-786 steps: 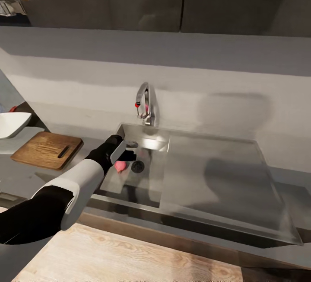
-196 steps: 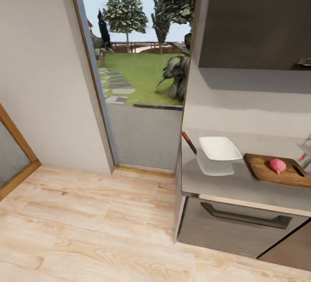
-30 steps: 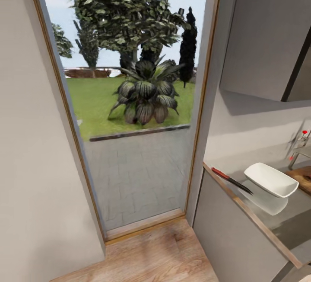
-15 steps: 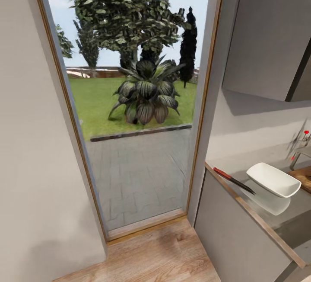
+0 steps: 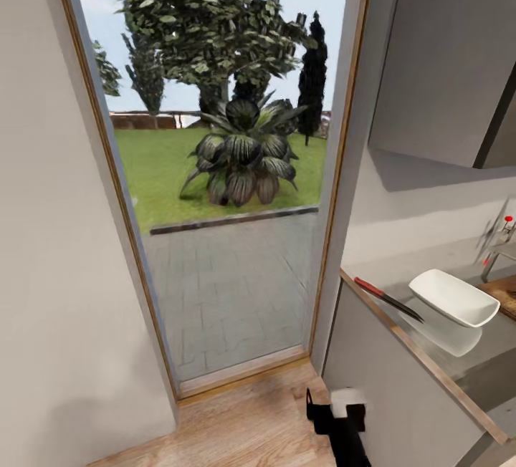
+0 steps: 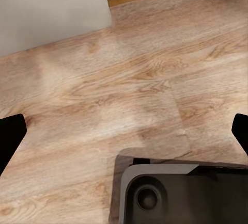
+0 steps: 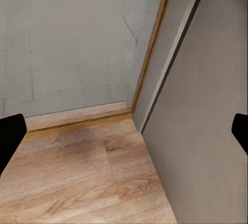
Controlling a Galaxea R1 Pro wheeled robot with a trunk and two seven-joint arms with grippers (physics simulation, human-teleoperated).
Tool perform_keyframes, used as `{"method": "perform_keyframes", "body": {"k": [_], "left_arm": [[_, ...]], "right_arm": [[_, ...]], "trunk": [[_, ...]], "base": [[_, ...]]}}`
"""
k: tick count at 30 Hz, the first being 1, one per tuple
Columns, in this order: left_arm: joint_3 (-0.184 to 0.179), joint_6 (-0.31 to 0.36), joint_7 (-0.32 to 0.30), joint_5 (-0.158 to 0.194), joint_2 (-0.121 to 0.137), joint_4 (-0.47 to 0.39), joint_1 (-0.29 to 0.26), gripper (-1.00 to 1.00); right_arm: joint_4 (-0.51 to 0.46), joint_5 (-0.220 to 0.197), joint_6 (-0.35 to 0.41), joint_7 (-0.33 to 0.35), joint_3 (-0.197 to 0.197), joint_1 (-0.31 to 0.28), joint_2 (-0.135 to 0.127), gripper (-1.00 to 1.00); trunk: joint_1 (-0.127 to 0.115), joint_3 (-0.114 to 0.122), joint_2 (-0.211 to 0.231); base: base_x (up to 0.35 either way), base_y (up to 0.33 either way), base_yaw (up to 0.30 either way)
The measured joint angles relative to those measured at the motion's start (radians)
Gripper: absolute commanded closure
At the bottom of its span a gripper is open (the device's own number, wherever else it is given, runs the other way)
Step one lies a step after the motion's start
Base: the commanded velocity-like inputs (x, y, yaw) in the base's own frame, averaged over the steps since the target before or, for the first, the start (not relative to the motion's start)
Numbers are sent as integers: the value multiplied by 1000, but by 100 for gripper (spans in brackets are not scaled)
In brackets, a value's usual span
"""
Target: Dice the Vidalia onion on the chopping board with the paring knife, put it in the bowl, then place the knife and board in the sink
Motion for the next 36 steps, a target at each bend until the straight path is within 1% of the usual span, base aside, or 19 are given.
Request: {"method": "perform_keyframes", "body": {"k": [5,7,8,9,10,11,14,16,17,18,19,20,22,23,25,28,32,34,36], "left_arm": [[0,0,0,0,-1,5,1,-100],[0,0,0,0,-1,6,0,-100],[0,0,0,0,-1,6,0,-100],[0,0,0,0,-1,7,0,-100],[0,0,0,0,-2,7,0,-100],[0,0,0,0,-2,7,0,-100],[0,0,0,0,-2,7,0,-100],[0,0,0,0,-2,7,0,-100],[0,0,0,0,-2,9,0,-100],[0,0,0,0,-2,10,0,-100],[0,0,0,0,-3,11,0,-100],[0,0,0,0,-4,12,0,-100],[0,0,0,0,-6,12,-1,-100],[0,0,0,0,-7,13,-1,-100],[0,0,0,0,-8,13,-1,-100],[0,0,0,-1,-8,13,-1,-100],[0,0,0,-1,-8,13,-1,-100],[0,0,0,-1,-8,13,-1,-100],[0,0,0,-1,-8,13,-1,-100]], "right_arm": [[-23,3,193,-53,16,-187,0,-100],[-25,4,262,-65,44,-263,0,-100],[-25,3,278,-68,55,-283,0,-100],[-25,3,324,-79,85,-333,0,-100],[-25,2,340,-86,94,-354,0,-100],[-26,2,380,-115,113,-402,0,-100],[-26,-18,426,-162,125,-477,0,-100],[-26,-81,464,-208,130,-547,0,-100],[-26,-134,478,-236,132,-580,0,-100],[-26,-163,485,-253,132,-596,0,-100],[-26,-213,494,-289,133,-622,0,-100],[-26,-239,496,-314,133,-635,0,-100],[-29,-329,502,-443,134,-665,0,-100],[-33,-370,497,-530,134,-673,0,-100],[-49,-436,462,-684,134,-681,0,-100],[-84,-485,406,-850,134,-686,0,-100],[-130,-520,386,-984,136,-688,0,-100],[-152,-558,379,-1055,137,-688,0,-100],[-173,-639,371,-1153,137,-688,0,-100]], "trunk": [[0,0,0],[0,0,0],[0,0,0],[0,0,0],[0,0,0],[0,0,0],[0,0,0],[0,0,0],[0,0,0],[0,0,0],[0,0,0],[0,0,0],[0,0,0],[0,0,0],[0,0,0],[0,0,0],[0,0,0],[0,0,0],[0,0,0]], "base": [[0,0,0],[0,0,0],[0,0,0],[0,0,0],[0,0,0],[0,0,0],[0,0,0],[0,0,0],[0,0,0],[0,0,0],[0,0,0],[0,0,0],[0,0,0],[0,0,0],[0,0,0],[0,0,0],[0,0,0],[0,0,0],[0,0,0]]}}
